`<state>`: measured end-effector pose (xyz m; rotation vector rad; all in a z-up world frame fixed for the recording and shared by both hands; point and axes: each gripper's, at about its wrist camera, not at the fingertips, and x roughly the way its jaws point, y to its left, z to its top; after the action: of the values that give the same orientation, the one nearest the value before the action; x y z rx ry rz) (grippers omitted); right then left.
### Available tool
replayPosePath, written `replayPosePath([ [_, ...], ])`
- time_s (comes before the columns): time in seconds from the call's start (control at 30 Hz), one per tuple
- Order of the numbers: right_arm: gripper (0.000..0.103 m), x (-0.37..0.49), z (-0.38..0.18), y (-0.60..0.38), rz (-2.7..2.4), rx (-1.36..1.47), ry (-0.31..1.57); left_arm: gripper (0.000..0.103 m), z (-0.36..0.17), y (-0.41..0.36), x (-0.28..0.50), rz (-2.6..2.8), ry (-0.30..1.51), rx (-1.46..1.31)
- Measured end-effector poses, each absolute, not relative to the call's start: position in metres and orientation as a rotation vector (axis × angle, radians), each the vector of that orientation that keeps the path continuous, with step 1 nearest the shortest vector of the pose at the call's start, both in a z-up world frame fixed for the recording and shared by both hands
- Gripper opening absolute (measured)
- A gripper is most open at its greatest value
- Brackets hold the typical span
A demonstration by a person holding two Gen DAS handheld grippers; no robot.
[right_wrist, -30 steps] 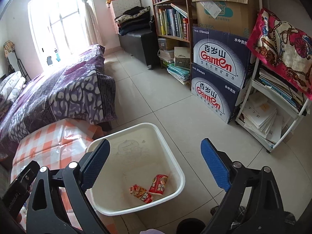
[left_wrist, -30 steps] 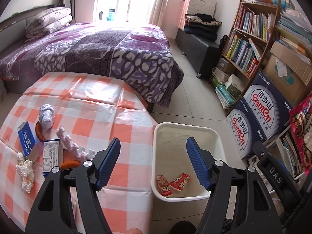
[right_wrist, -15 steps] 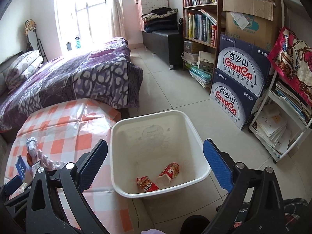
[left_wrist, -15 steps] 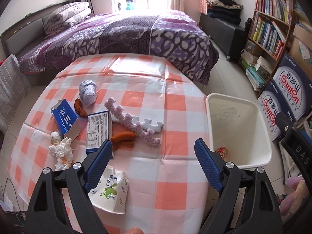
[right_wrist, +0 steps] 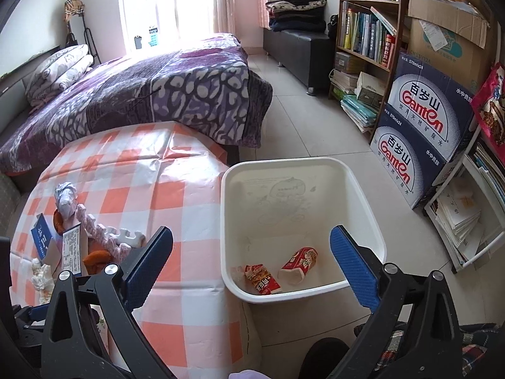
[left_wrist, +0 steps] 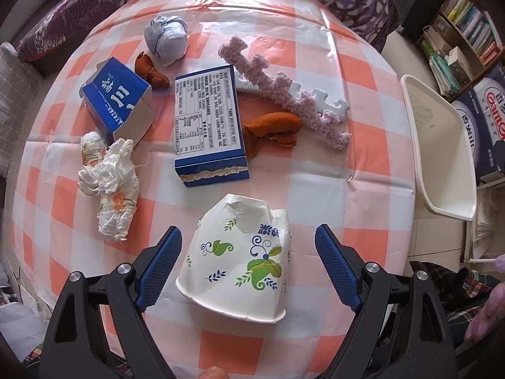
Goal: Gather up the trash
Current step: 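Grasp the white leaf-print paper cup with the left gripper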
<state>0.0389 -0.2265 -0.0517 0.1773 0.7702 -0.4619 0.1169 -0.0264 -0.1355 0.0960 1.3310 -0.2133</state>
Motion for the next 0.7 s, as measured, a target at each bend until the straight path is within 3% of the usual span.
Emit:
replayPosePath([
  [0.37,0.096,0.063,-0.066,-0.196,-0.403,0.128,0.856,0.084,-0.154,-0.008,0.112,-0.256,1.433,0.065],
  [0.7,0.096,0.084,-0.08,-0.178,-0.366,0.156,0.923,0.067,-0.117,0.033,0.102,-0.27,1.328,-0.04],
])
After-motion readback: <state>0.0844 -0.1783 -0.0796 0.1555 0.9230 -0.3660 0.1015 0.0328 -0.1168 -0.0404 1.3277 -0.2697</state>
